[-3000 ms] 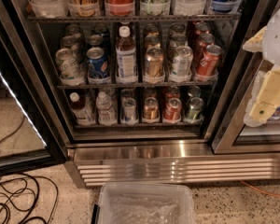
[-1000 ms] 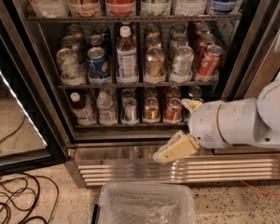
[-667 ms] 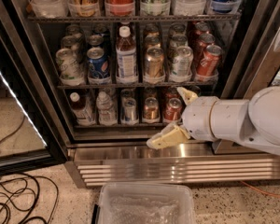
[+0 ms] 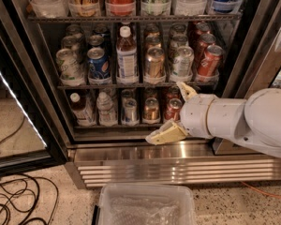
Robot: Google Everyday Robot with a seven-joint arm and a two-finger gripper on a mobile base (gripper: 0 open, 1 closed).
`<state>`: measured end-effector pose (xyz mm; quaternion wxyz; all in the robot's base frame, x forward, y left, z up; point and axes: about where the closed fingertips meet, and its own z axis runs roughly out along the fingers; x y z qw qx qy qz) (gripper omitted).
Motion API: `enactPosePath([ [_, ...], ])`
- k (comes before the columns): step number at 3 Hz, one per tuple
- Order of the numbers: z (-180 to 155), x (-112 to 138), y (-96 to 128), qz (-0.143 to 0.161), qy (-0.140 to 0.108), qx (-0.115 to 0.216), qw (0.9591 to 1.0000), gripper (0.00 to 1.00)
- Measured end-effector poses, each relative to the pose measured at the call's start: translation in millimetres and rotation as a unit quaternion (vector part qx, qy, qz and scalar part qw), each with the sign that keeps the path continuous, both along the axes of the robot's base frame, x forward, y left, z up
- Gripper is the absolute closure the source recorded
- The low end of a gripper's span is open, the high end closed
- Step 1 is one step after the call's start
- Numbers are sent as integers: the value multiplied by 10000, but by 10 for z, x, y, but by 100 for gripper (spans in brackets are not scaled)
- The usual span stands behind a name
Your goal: Pick orange can from bottom shelf of fridge
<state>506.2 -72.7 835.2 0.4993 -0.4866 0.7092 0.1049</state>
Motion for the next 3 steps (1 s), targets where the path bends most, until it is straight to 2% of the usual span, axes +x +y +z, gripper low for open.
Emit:
enactPosePath([
  [1,-206,-13,44,-213,1,219,9995,0],
  [2,-682,-89,97,-619,46,659,9959,0],
  [3,-1031,-112,137,-954,-154,1014,9901,0],
])
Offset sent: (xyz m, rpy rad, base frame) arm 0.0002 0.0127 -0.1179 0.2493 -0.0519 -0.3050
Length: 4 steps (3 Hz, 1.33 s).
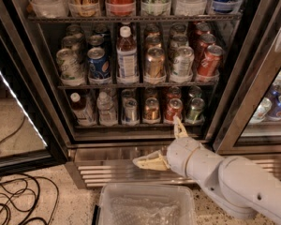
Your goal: Pick orange can from bottom shelf of fridge
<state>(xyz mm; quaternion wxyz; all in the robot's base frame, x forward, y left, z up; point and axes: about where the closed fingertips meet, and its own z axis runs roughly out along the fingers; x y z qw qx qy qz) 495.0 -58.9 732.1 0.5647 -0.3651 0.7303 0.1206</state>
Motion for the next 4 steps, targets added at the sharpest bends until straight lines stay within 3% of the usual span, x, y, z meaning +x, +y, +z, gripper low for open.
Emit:
enactPosePath([
  [1,-153,95,185,-174,-428,175,9988,0],
  [2,-406,303,205,-515,-661,358,9958,0],
  [4,-1013,543,246,-824,-279,492,9950,0],
])
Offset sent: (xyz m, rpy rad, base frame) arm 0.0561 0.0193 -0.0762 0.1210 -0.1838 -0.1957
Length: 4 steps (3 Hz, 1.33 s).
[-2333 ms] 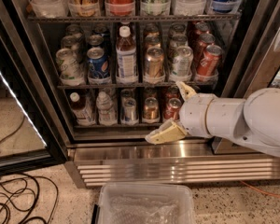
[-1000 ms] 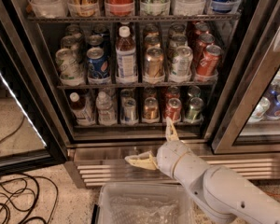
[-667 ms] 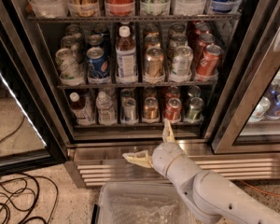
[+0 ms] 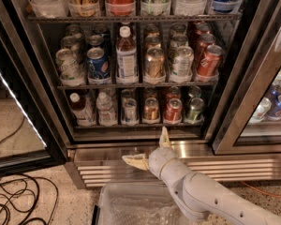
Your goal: Pick orange can from bottom shelf of fridge
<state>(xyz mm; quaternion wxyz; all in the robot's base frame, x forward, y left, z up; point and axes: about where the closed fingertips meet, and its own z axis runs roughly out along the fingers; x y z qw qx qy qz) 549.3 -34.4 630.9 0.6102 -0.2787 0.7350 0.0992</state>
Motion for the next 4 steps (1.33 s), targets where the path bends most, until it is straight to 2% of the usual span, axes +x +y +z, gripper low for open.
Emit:
enactPosePath([
  [1,-177,98,-8,-169,60,102,9998,0],
  [3,-224,408,163,-169,-372,538,9977,0],
  [4,-224,409,164,-168,-373,540,9977,0],
])
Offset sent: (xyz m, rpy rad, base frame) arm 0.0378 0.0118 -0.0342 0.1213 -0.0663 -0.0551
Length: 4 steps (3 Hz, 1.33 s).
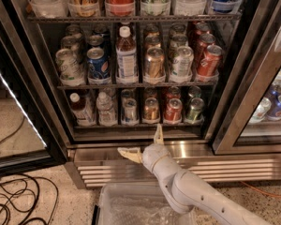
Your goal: Pick orange can from bottom shelf of fridge
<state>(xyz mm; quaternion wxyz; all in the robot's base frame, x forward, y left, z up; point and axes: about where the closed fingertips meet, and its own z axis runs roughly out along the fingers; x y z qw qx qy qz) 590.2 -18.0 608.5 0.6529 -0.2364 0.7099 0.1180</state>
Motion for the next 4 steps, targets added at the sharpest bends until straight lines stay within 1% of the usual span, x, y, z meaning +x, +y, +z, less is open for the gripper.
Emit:
enactPosePath([
  [1,-62,45,9,-96,-125,204,9997,0],
  [2,-11,157,10,-184,-616,322,9974,0],
  [3,29,198,-15,-362,-1016,253,9938,19],
  [4,37,207,-81,-656,-1193,215,9905,36],
])
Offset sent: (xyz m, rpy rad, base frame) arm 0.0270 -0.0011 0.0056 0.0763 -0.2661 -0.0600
